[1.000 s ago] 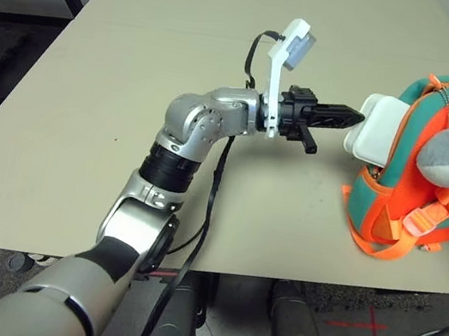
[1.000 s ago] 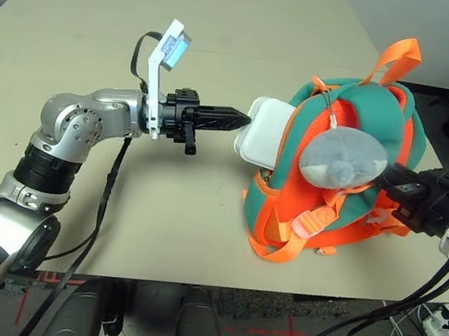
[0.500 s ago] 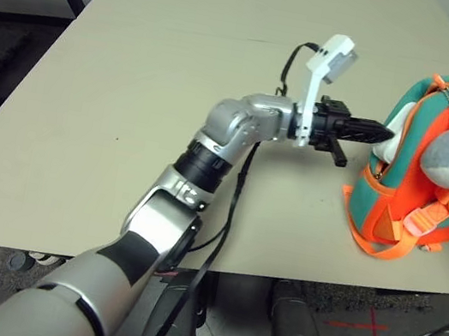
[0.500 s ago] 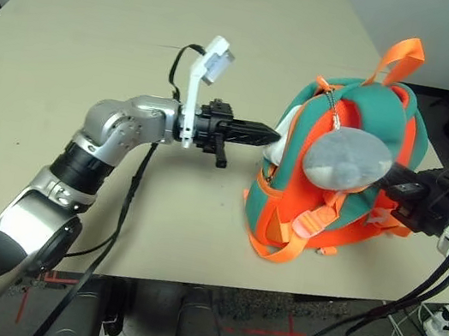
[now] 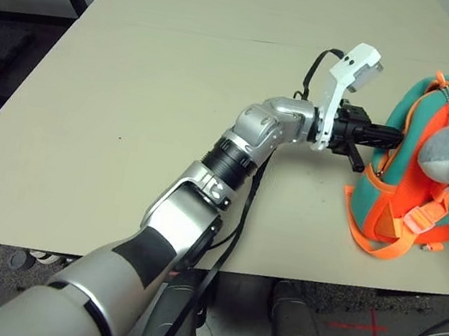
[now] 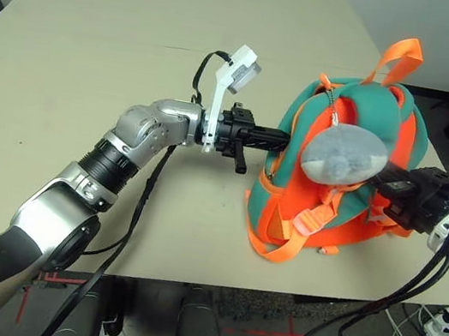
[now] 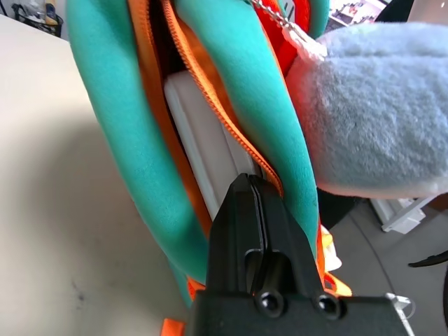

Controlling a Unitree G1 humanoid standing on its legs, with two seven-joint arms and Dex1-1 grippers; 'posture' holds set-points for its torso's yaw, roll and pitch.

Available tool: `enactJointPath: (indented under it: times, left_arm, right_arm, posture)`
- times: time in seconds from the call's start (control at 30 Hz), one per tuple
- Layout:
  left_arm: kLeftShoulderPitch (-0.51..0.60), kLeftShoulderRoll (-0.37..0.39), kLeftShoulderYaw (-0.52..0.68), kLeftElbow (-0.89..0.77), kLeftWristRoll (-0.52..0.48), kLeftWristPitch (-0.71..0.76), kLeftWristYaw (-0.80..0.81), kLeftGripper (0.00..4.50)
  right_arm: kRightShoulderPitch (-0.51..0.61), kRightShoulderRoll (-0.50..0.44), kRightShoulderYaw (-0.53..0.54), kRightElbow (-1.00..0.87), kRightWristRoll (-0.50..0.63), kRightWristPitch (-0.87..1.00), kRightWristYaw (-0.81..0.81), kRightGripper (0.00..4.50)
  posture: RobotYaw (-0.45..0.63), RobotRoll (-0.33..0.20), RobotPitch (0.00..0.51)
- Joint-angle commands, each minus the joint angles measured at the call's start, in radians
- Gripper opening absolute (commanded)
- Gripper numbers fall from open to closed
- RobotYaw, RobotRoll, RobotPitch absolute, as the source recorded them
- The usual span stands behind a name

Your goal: Put the pencil case into the backpack and zip it.

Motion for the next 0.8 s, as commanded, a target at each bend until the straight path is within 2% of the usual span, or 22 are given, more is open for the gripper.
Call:
enactJointPath:
  times: [0.03,0.1,0.13,0.23,0.33,0.57,0.8]
  left_arm:
    - [-0.008,-0.022,0.037,-0.101,-0.032,0.031,0.019,0.00]
    - [-0.015,0.025,0.061,-0.198,-0.050,0.064,0.019,0.00]
    - [-0.013,0.055,0.063,-0.264,-0.053,0.078,0.010,0.42]
    - [0.000,0.122,0.049,-0.415,-0.060,0.113,-0.003,1.24]
    - [0.008,0.166,0.024,-0.512,-0.061,0.127,-0.007,2.21]
    - [0.035,0.174,-0.061,-0.576,-0.014,0.092,0.014,4.48]
    - [0.063,0.125,-0.162,-0.466,0.128,-0.056,0.073,4.50]
  right_arm:
    - [-0.021,-0.007,0.042,0.011,-0.002,-0.024,0.028,0.08]
    - [-0.028,-0.010,0.050,0.020,-0.010,-0.029,0.035,0.08]
    - [-0.030,-0.012,0.054,0.024,-0.014,-0.031,0.039,0.08]
    - [-0.035,-0.015,0.064,0.032,-0.022,-0.040,0.047,0.08]
    - [-0.040,-0.016,0.071,0.039,-0.028,-0.048,0.052,0.08]
    - [-0.053,-0.005,0.081,0.037,-0.034,-0.053,0.048,0.08]
    - [-0.043,-0.003,0.057,0.018,-0.023,-0.039,0.038,0.08]
  posture:
    - [-0.15,0.000,0.148]
    - [-0.14,0.000,0.148]
    - [-0.14,0.000,0.146]
    - [-0.13,0.000,0.144]
    - [-0.13,0.000,0.143]
    - [-0.14,0.000,0.144]
    - [-0.16,0.000,0.146]
